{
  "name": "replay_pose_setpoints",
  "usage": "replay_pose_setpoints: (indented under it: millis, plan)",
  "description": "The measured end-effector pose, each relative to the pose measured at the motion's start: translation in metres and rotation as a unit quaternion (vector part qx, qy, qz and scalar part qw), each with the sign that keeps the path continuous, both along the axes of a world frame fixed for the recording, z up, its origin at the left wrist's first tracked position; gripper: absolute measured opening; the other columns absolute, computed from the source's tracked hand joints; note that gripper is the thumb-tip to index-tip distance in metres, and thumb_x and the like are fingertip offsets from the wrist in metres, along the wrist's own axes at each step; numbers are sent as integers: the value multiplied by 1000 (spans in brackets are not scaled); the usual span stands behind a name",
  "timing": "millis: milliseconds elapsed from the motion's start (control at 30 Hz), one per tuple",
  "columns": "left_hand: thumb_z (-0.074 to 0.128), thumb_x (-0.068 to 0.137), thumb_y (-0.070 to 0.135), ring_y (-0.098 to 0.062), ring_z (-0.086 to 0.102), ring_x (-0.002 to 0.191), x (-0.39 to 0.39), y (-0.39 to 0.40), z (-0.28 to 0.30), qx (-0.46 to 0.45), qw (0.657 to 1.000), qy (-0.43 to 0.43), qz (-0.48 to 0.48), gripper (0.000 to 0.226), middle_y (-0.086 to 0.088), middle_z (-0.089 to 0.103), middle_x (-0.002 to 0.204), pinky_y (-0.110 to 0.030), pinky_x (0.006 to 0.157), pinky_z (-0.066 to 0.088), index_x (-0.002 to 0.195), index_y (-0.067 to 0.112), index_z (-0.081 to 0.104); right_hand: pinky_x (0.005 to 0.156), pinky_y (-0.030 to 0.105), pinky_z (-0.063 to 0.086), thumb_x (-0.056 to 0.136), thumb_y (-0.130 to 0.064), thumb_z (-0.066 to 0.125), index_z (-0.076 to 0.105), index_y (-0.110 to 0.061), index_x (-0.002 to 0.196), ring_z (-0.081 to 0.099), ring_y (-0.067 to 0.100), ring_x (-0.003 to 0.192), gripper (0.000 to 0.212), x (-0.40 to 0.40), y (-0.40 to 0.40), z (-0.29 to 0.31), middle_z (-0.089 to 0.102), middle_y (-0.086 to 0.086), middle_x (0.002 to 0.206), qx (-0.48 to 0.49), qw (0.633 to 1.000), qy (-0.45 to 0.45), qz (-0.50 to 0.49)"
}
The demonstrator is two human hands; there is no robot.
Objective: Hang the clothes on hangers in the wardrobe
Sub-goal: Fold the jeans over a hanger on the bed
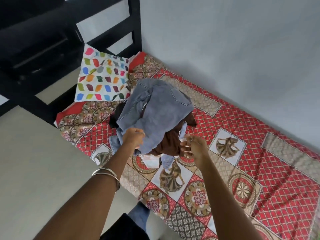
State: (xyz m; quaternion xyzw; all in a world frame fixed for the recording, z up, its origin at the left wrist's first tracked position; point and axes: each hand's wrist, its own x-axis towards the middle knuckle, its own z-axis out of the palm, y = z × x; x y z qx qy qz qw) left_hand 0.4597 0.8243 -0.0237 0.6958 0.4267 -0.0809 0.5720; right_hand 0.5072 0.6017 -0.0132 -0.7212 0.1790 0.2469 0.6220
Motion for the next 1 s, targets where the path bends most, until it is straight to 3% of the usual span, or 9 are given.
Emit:
replay_pose_setpoints:
  millis: [167,333,400,533,600,700,800,867,1000]
  plan:
    - [54,90,10,-22,55,71,81,43,-41,-32,999,22,-21,13,-8,56,83,-29,60,43,80,16,58,61,32,52,98,-7,48,62,-10,87,59,24,64,17,93,55,-61,66,12,76,-13,996,70,-45]
    - [55,91,6,-14,56,63,163,92,-106,-53,997,43,-21,21,-4,60,81,-27,57,43,78,22,60,46,24,39,88,1,57,54,-12,64,44,14,50,27,189,93,-147,54,2,57,-64,990,98,-82]
    - [55,90,4,-14,55,61,180,103,-117,-78,996,47,-14,22,-3,60,76,-25,56,41,77,21,60,55,30,43,85,-15,69,62,-9,77,50,18,59,12,216,95,-168,60,6,74,-111,984,101,-92]
    - [52,92,0,-15,51,57,219,120,-143,-128,990,60,6,23,-4,59,72,-23,54,37,78,18,56,78,35,50,85,-31,72,53,0,125,57,24,91,54,261,97,-201,60,8,109,-134,965,112,-197]
    - [52,92,1,-12,52,55,235,129,-157,-127,990,64,7,24,-2,59,70,-20,49,40,78,18,56,91,37,49,85,-35,71,47,-4,131,55,24,103,61,281,102,-216,56,5,119,-117,954,144,-236]
    - [56,88,2,-10,51,50,246,136,-164,-93,995,21,3,21,-4,63,71,-19,44,37,78,19,62,83,36,49,83,-18,73,54,-2,117,57,24,97,42,288,118,-211,57,5,104,-85,947,103,-294]
    - [64,84,11,-9,54,53,266,135,-157,-71,996,-58,-8,16,-5,65,74,-24,48,38,75,24,67,72,35,45,81,-4,65,56,-12,90,49,13,74,15,275,149,-202,53,-5,79,-103,974,-58,-191]
    - [68,79,31,-9,59,64,289,130,-136,-57,989,-126,-50,3,-3,66,81,-27,52,45,82,29,68,68,23,39,78,1,62,50,-21,80,42,11,71,25,260,175,-184,49,-7,76,-148,970,-187,-53]
    - [69,76,57,-8,60,97,326,122,-106,20,964,-115,-240,68,1,62,114,-28,74,54,130,19,55,72,24,40,66,9,53,58,-8,92,47,16,84,31,224,213,-163,53,12,92,-94,889,-386,229]
